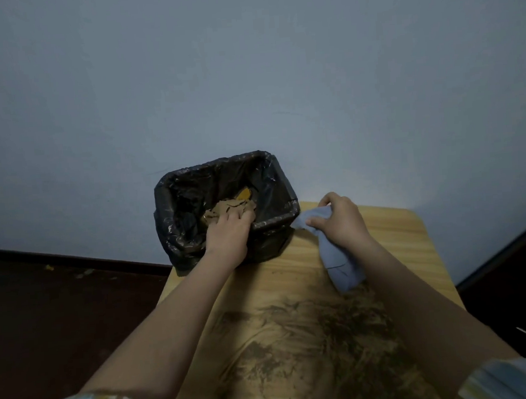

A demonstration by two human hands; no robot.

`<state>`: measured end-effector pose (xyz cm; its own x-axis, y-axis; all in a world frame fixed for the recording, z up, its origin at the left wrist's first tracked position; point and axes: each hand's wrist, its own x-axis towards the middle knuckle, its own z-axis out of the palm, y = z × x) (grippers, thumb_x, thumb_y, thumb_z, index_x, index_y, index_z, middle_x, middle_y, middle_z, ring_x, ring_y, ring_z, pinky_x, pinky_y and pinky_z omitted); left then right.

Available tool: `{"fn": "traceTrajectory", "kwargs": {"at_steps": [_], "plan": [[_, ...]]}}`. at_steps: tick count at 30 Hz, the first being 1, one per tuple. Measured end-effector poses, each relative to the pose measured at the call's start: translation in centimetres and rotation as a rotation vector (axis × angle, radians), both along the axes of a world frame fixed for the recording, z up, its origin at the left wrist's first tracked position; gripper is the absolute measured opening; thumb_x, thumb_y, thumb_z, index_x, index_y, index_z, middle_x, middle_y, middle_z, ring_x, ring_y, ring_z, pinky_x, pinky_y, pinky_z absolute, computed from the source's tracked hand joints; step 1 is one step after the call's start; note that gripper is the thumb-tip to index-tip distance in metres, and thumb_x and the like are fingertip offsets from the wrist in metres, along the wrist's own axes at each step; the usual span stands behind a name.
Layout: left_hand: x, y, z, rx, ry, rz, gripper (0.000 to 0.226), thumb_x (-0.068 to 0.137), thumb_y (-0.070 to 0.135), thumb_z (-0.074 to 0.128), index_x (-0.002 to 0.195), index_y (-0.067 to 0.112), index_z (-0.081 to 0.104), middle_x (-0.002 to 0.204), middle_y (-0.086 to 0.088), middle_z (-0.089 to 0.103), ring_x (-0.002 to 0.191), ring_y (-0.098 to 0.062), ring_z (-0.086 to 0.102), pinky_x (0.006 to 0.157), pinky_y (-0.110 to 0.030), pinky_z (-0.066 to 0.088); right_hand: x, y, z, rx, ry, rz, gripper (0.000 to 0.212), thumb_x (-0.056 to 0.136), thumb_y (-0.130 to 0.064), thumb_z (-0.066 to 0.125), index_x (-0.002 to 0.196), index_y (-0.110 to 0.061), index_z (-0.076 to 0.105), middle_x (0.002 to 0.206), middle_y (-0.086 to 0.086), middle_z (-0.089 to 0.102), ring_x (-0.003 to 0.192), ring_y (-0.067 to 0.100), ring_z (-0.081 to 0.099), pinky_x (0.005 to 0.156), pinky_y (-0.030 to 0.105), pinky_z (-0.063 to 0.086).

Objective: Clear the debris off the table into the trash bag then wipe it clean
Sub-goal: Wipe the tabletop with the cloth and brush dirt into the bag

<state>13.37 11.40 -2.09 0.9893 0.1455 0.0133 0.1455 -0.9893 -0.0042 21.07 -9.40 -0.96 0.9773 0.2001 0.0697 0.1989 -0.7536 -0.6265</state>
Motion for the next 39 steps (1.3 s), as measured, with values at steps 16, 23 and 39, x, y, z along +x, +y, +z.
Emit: {"fn": "traceTrajectory", "kwargs": {"at_steps": [16,23,39], "plan": [[3.4,-7.8,0.4,-0.093,-0.017,0.034,0.040,0.099,0.043,0.040,0.123,0.012,0.047,0.125,-0.012,0.052,0.117,-0.032,0.048,0.091,-0.041,0.041,0.5,-8.2,1.6,0.118,-0.024,-0.134,0.025,0.091,-0.014,0.064,0.114,-0.006,0.068,0.118,0.011,0.067,0.106,0.025,0.060,0.081,0.027,0.044],[5.9,-9.0,-0.2,-0.046,-0.057,0.109,0.057,0.095,0.057,0.037,0.119,0.007,0.052,0.121,-0.014,0.056,0.114,-0.033,0.051,0.087,-0.040,0.043,3.5,-11.8,1.0,0.084,-0.063,-0.285,0.030,0.093,-0.013,0.061,0.121,-0.002,0.065,0.122,0.015,0.064,0.110,0.029,0.059,0.086,0.029,0.046],[7.5,-7.5,-2.3,0.143,-0.175,-0.067,0.034,0.100,0.039,0.036,0.102,0.009,0.052,0.097,-0.009,0.064,0.084,-0.027,0.066,0.058,-0.032,0.040,10.1,-13.2,-9.3,-0.372,0.212,-0.387,0.043,0.105,-0.034,0.033,0.143,-0.017,0.042,0.146,0.017,0.034,0.131,0.037,0.030,0.104,0.048,0.034]]}}
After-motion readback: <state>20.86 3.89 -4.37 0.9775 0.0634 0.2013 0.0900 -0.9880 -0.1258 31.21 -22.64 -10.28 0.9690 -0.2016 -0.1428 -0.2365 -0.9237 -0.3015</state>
